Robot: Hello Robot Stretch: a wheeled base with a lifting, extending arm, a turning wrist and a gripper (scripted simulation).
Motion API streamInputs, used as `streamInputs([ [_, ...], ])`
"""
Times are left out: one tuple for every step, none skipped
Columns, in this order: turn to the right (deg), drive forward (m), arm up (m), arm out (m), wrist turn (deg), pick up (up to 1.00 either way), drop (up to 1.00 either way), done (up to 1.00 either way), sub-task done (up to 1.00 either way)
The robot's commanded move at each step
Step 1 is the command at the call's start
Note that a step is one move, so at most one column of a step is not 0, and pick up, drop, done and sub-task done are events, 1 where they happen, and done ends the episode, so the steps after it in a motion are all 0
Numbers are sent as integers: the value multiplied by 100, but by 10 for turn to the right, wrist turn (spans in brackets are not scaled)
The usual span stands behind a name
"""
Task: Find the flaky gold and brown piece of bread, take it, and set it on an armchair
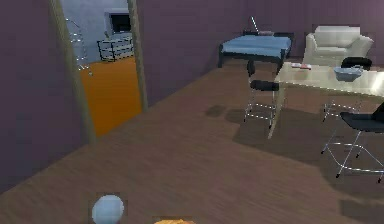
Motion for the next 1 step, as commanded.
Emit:
streamInputs([
  [120, 0, 0, 0, 0, 0, 0, 0, 0],
])
